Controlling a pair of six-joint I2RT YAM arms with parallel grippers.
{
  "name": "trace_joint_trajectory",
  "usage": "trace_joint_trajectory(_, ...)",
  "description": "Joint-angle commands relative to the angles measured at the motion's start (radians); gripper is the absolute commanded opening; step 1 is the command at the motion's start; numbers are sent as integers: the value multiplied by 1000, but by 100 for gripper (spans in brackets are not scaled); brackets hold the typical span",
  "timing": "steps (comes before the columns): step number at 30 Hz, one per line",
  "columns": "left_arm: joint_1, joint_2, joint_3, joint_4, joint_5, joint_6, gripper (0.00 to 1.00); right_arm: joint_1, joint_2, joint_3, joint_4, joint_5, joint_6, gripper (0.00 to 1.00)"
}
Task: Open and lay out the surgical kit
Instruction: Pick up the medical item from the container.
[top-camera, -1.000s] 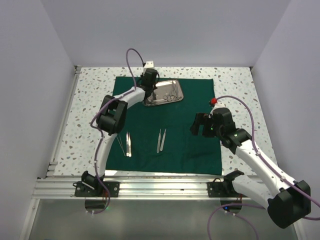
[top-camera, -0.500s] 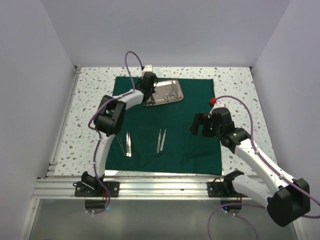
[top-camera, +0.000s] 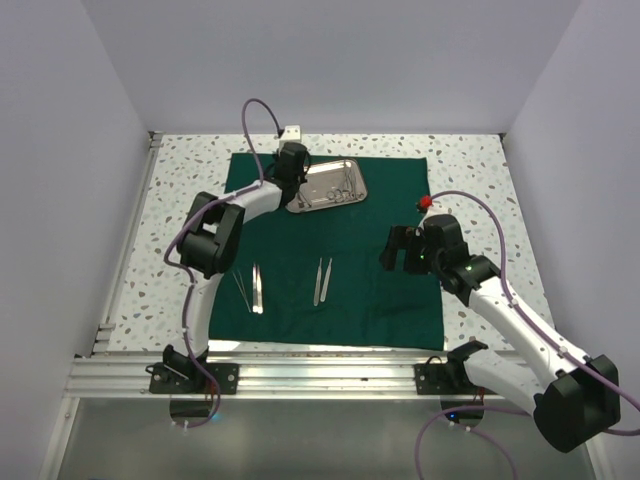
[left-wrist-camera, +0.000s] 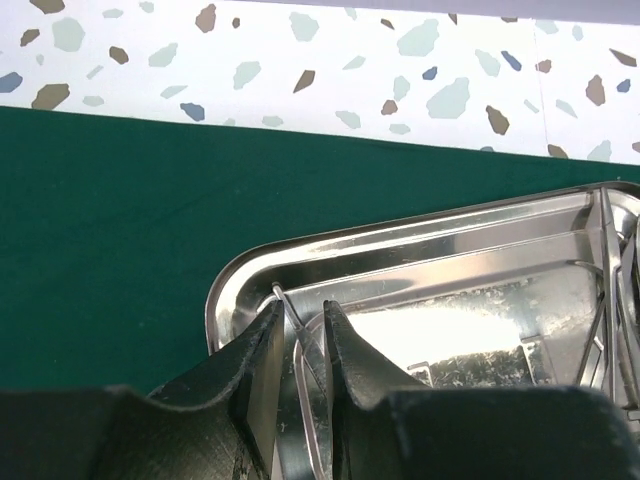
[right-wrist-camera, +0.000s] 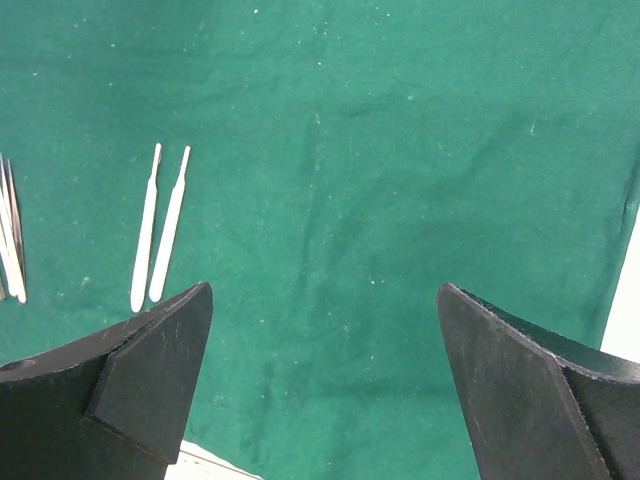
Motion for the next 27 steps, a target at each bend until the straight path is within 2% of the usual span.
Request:
trace_joint_trajectory(1,10,-54,8,45,-29,14,26,-1,1,-3,38,-5,8,99)
trace_joint_trajectory(19,10,24,22,-58,-15,-101,26,-1,1,-6,35,-5,10,98)
trace_joint_trajectory(27,10,70,77,-112,-23,-124,27,-3,1,-6,34,-5,10,98)
